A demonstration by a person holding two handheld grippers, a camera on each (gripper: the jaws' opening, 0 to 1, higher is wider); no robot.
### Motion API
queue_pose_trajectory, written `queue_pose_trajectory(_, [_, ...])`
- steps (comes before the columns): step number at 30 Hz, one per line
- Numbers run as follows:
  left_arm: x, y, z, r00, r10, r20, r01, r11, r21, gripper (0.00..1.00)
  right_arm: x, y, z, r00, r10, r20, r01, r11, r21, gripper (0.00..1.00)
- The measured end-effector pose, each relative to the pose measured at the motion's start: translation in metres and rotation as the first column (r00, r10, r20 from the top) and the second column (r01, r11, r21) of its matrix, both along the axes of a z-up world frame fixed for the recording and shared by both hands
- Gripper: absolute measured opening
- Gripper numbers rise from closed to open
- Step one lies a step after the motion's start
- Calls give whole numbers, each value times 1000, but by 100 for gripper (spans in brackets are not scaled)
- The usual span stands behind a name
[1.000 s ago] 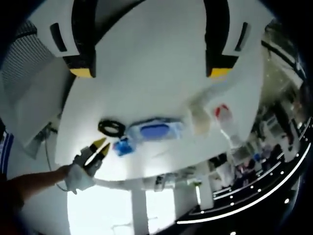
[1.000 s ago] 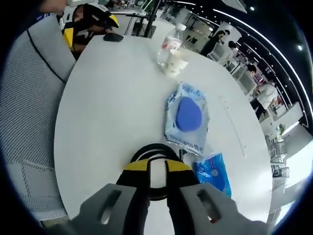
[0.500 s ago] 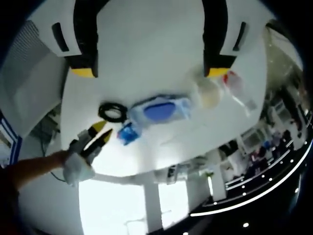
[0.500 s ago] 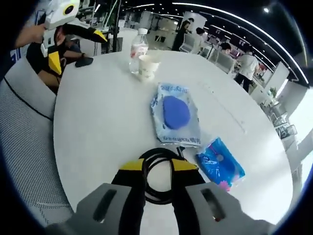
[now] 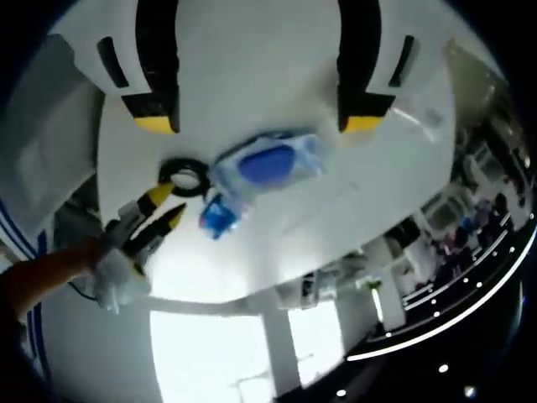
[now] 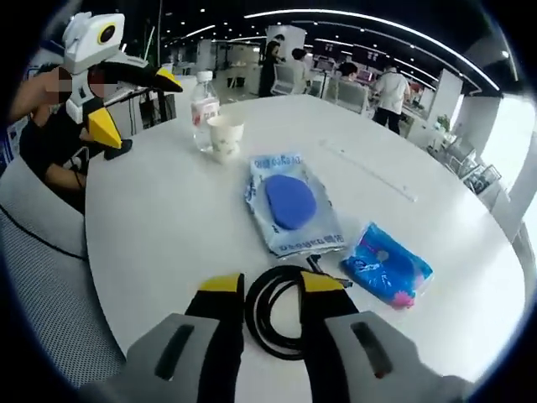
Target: Arrange the tabletop items into an orderly group along one side of the table until the central work area is clear of visible clutter.
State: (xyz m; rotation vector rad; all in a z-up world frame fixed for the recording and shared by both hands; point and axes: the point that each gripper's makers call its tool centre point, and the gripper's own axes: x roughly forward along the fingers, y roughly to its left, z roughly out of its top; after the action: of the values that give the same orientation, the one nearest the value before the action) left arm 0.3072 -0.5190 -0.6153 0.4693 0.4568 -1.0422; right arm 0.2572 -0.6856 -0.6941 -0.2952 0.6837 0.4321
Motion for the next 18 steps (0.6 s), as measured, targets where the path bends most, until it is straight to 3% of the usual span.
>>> queue_pose_trajectory(9, [25, -14, 1, 999, -25, -22, 26, 998, 50, 69, 0, 1, 7, 995, -100, 19, 98, 992, 76, 27])
queue_pose_trajectory(18, [57, -31, 8, 999, -44, -10, 45, 996, 76, 66, 2, 1, 5, 976, -218, 9, 214, 964, 157, 28])
